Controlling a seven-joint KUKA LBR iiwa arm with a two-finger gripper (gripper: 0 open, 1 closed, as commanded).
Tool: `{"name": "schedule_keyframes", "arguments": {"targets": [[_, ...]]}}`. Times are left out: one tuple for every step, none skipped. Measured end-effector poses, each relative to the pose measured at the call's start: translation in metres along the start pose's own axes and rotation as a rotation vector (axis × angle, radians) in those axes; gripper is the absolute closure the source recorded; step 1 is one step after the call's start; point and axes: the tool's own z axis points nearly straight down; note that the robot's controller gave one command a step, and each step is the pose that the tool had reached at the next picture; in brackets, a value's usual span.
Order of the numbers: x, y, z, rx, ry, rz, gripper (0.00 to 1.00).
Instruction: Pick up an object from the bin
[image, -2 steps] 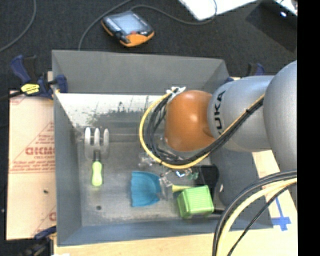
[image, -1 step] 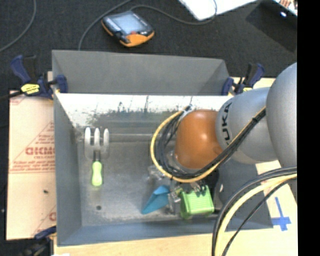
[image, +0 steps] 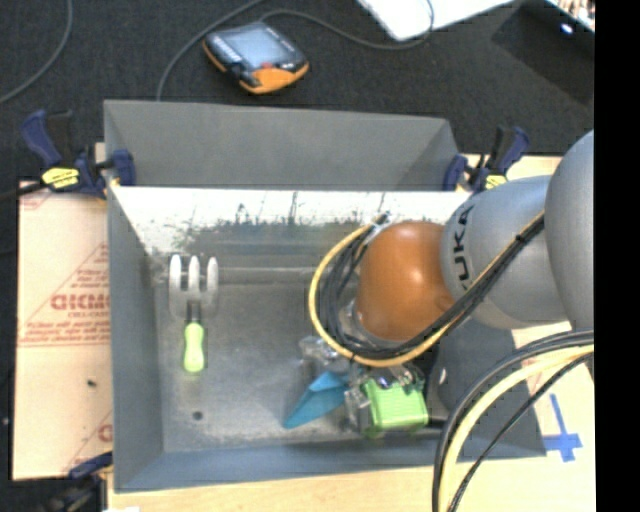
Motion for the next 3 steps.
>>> {"name": "schedule_keyframes", "arguments": {"targets": [[0.0, 0.0, 0.0, -0.001, -0.001, 0.005, 1.0], [-0.021, 0.002, -0.067, 0.002, -0.01, 0.021, 1.0], [-0.069, -0.071, -0.009, 0.004, -0.012, 0.045, 1.0]]}}
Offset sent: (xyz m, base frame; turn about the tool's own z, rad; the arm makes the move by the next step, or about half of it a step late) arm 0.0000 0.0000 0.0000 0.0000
